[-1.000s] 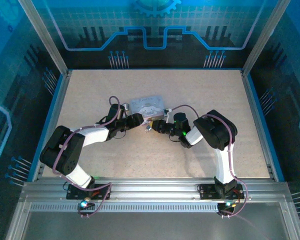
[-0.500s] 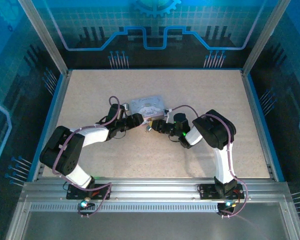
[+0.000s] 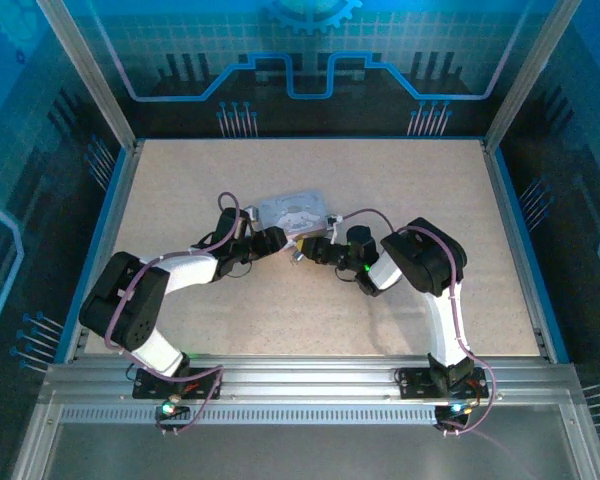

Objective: Unlock the padlock with the key

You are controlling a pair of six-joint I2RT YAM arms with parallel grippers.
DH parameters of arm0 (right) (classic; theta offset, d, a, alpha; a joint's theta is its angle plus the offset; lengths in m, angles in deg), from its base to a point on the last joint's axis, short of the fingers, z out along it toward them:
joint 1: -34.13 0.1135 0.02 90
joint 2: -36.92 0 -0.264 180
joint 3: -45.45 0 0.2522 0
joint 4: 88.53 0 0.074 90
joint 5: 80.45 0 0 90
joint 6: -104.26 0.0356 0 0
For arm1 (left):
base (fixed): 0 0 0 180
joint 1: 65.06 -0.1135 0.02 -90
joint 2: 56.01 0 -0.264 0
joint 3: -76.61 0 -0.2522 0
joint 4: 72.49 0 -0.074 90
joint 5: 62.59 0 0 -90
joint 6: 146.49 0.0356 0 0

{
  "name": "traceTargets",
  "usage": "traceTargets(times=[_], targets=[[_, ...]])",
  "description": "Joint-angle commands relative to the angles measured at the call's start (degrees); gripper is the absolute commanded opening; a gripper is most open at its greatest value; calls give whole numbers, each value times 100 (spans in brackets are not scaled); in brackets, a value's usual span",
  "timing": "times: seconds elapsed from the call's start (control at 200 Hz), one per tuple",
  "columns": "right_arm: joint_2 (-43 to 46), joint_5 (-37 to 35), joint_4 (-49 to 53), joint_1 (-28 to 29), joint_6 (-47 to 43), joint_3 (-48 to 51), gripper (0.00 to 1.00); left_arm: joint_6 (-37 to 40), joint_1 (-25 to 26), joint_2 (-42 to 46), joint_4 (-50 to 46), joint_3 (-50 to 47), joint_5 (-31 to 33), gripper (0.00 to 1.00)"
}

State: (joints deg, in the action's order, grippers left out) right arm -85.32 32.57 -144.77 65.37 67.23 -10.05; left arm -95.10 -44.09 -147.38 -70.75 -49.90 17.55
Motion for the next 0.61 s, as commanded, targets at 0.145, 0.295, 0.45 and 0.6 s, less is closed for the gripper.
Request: traceTargets(times=[0.145, 0.295, 0.45, 0.6], targets=[[-60, 153, -137, 101, 3, 153, 22, 134, 39, 56, -523, -52, 165, 71], [-28, 159, -51, 99, -72, 197, 15, 143, 39, 63, -531, -53, 169, 71], [-28, 139, -5, 100, -76, 221, 8, 143, 43, 79, -549, -44, 186, 71], [2, 99, -5, 93, -71, 262, 2, 141, 40, 85, -549, -53, 208, 71]])
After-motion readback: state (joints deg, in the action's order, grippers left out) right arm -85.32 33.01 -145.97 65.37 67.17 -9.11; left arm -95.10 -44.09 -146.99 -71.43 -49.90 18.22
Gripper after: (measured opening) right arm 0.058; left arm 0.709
